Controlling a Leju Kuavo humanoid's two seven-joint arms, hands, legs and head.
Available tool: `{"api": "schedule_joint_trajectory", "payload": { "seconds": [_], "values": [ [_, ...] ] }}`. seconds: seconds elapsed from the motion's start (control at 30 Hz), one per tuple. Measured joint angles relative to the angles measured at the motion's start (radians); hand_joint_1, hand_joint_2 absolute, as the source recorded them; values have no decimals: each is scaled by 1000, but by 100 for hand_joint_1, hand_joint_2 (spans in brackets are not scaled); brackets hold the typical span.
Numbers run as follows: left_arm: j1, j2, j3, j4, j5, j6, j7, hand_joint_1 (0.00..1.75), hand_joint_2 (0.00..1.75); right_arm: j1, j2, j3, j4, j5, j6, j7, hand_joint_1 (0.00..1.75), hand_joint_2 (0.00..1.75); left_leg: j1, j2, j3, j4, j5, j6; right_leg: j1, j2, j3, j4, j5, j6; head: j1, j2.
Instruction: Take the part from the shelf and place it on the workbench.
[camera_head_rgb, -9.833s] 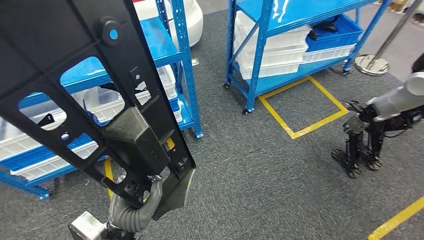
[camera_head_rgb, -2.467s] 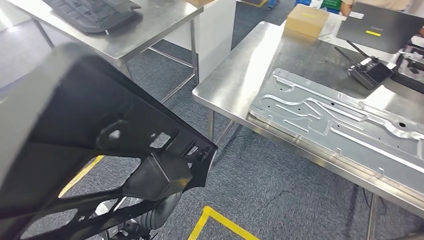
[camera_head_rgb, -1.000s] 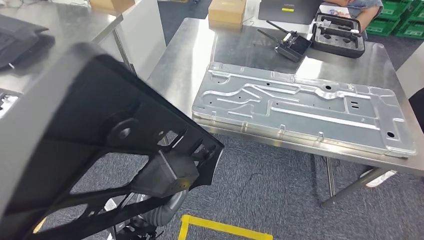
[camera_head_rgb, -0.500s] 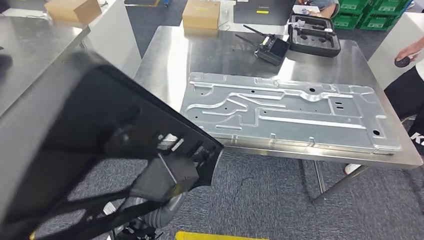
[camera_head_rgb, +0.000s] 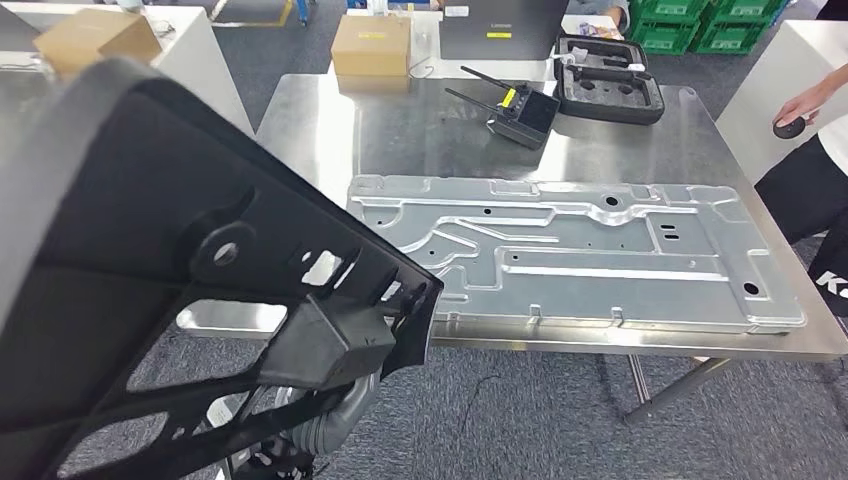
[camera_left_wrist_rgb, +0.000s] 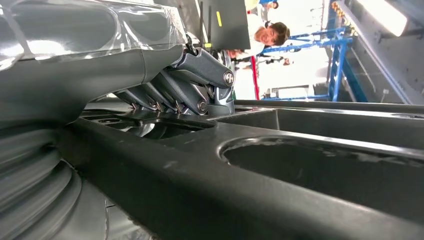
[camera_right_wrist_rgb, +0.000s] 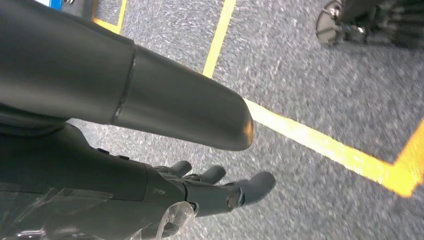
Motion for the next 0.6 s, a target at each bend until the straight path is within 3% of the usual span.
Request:
{"api": "schedule_joint_trajectory", "payload": {
  "seconds": [0.07,0.1,0.17,0.2,0.23,0.3,0.37,0.4,0.5,0.53,0.6],
  "values": [
    [-3,0,-1,0,-1,2,0,175,175,-3,0,3,0,2,-2,0,0,0,5,-11,-76,118,-14,-9,-4,6,21,-2,-11,-8,-3,0],
    [-4,0,-1,0,-2,3,0,175,175,-5,0,5,0,3,-2,0,0,0,7,-13,-118,167,-44,-12,-5,10,28,-2,-18,-9,-4,0],
    [-3,0,-2,0,-5,5,0,175,175,-6,0,8,0,6,-3,1,0,0,10,-14,-179,201,-111,-17,-6,21,46,-2,-36,-9,-4,0],
    [-3,0,-3,0,-10,4,0,175,175,-5,0,8,0,7,-2,1,0,0,10,-15,-192,179,-117,-18,-6,26,58,-2,-46,-7,-5,0],
    [-5,0,-3,0,-20,3,0,175,175,-5,0,9,0,9,-1,3,0,0,11,-15,-194,134,-93,-17,-6,30,71,-2,-56,-5,-5,0],
    [-14,0,-7,1,-68,-1,6,175,175,-4,2,11,0,16,5,5,0,0,8,-20,-181,11,28,-11,-5,38,94,-1,-76,2,-5,0],
    [-37,-3,-19,5,-168,2,37,175,175,-5,5,18,0,30,15,9,0,0,3,-26,-171,-59,117,3,-4,44,101,-1,-91,14,-6,0],
    [-53,-8,-28,8,-228,6,61,175,175,-6,6,22,0,38,21,11,0,0,0,-28,-170,-66,129,11,-3,46,101,-3,-95,20,-6,0],
    [-119,-46,-55,36,-360,16,132,175,175,-16,6,37,0,66,35,19,0,0,5,-27,-159,-77,131,28,-6,35,96,13,-116,38,-5,0],
    [-150,-64,-63,55,-381,19,147,175,175,-22,7,42,-1,76,40,22,0,0,8,-27,-155,-81,130,33,-7,26,78,51,-135,44,-4,0],
    [-215,-101,-74,113,-398,29,164,175,175,-38,10,55,-1,94,50,28,0,0,9,-25,-149,-83,125,41,-11,14,4,181,-186,55,-2,0]
  ]
}}
